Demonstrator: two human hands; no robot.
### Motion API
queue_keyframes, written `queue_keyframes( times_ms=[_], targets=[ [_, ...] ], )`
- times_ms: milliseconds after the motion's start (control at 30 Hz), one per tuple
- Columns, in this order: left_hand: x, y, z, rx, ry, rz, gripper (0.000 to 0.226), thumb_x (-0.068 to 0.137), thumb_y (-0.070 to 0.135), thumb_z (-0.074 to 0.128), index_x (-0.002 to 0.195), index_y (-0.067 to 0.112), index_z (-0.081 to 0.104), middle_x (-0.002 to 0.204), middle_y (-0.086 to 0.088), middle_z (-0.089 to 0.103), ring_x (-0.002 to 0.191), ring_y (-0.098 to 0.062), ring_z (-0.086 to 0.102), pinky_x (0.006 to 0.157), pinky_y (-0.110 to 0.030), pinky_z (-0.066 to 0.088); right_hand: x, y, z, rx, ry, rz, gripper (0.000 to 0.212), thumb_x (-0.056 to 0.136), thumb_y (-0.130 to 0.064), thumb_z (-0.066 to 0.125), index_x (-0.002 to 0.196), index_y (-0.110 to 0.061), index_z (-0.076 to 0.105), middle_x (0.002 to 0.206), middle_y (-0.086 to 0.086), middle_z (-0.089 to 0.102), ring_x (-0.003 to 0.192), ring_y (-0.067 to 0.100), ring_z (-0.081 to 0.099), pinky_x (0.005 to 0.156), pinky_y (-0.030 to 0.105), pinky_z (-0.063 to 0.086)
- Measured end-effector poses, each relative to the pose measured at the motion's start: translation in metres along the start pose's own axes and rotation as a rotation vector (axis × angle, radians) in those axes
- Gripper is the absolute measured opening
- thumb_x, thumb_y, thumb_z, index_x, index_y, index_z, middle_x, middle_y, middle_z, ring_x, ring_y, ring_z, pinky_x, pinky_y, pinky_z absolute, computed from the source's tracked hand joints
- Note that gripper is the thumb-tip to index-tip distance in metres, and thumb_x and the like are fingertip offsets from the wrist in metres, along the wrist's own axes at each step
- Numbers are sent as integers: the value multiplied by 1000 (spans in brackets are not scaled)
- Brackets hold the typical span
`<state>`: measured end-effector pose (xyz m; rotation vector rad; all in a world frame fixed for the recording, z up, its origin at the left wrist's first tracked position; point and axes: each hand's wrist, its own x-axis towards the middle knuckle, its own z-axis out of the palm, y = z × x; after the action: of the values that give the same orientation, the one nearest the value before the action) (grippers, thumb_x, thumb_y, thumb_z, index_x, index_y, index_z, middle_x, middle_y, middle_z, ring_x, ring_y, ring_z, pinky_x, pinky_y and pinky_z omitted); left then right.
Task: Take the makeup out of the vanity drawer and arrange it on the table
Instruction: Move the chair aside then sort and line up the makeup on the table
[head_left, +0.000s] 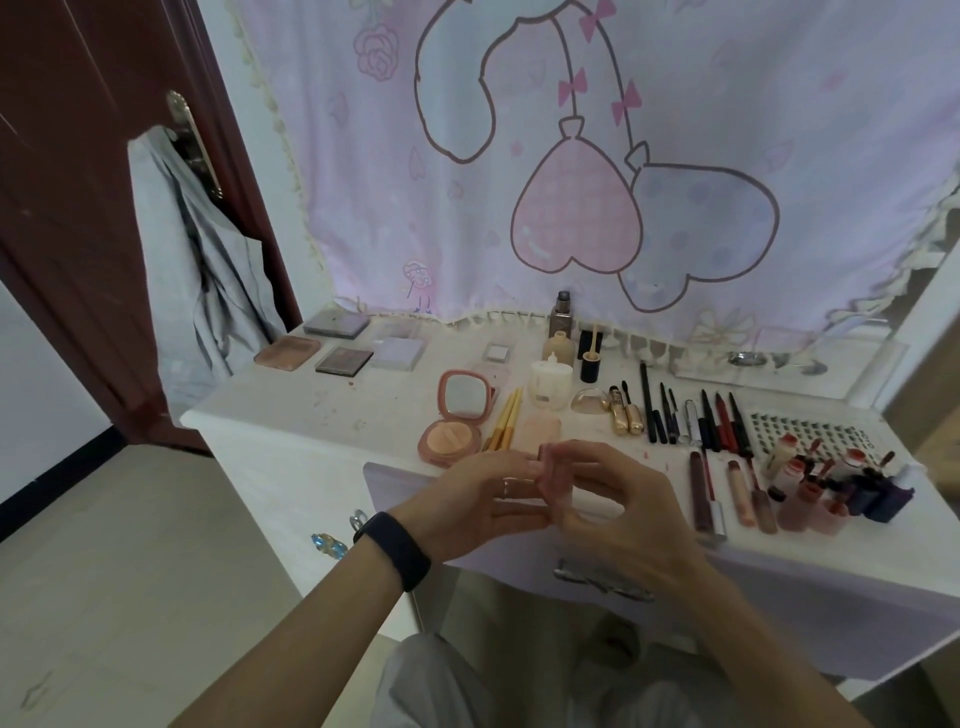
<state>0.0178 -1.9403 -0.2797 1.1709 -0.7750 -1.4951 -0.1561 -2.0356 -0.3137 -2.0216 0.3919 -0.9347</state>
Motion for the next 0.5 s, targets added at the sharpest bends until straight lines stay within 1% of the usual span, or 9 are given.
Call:
queue_keyframes(
  times_ms=[67, 100, 167, 200, 267, 333, 400, 500],
  targets=[
    [2, -1, 0, -1, 9, 4, 22, 80, 28, 72, 99, 18, 76, 107, -10, 72, 101, -26, 69, 87, -34, 56, 0, 1, -1, -1, -13, 30, 48, 84, -16, 81, 127, -29, 64, 122, -15, 69, 115, 8, 66, 96, 23, 53],
    [3, -2, 0, 7, 34, 10, 30, 78, 28, 74, 106, 16, 72, 108, -11, 71, 101, -27, 70, 87, -34, 56, 0, 1, -2, 23, -31, 67, 47, 86, -19, 80, 128, -32, 63, 124, -16, 68, 116, 8, 65, 96, 22, 53],
    [6, -4, 0, 41, 104, 33, 48, 73, 27, 79, 117, 16, 63, 111, -11, 71, 101, -29, 71, 83, -33, 57, 0, -2, -3, 171, -78, 196, 47, 87, -27, 77, 131, -34, 63, 128, -13, 67, 118, 8, 64, 96, 25, 54],
    [8, -5, -1, 56, 132, 55, 51, 72, 26, 82, 119, 18, 62, 111, -10, 71, 101, -28, 72, 81, -33, 57, 0, -4, -4, 267, -96, 251, 46, 87, -29, 76, 132, -33, 64, 129, -11, 68, 118, 9, 65, 94, 26, 55],
    [9, -6, -2, 88, 153, 112, 47, 71, 24, 85, 114, 27, 67, 109, -6, 71, 100, -25, 72, 81, -33, 58, 0, -5, -5, 361, -105, 296, 41, 90, -28, 73, 131, -33, 66, 129, -9, 69, 118, 10, 65, 91, 21, 55],
    [9, -8, -2, 131, 145, 143, 39, 73, 24, 86, 108, 31, 71, 109, -2, 73, 102, -22, 71, 84, -34, 58, 1, -6, -6, 346, -103, 303, 37, 92, -28, 70, 128, -37, 68, 127, -10, 69, 119, 10, 64, 93, 20, 53],
    [9, -10, -2, 146, 133, 163, 36, 75, 26, 85, 108, 29, 71, 109, -2, 73, 103, -23, 71, 84, -33, 58, 1, -5, -8, 335, -95, 316, 36, 90, -29, 72, 124, -40, 69, 125, -10, 70, 118, 10, 65, 96, 21, 53],
    [8, -13, -1, 143, 143, 208, 31, 78, 28, 83, 107, 25, 72, 107, -6, 74, 102, -26, 71, 80, -29, 58, 2, -7, -9, 356, -96, 307, 35, 86, -38, 75, 121, -41, 71, 123, -10, 71, 116, 10, 66, 90, 18, 53]
  ],
)
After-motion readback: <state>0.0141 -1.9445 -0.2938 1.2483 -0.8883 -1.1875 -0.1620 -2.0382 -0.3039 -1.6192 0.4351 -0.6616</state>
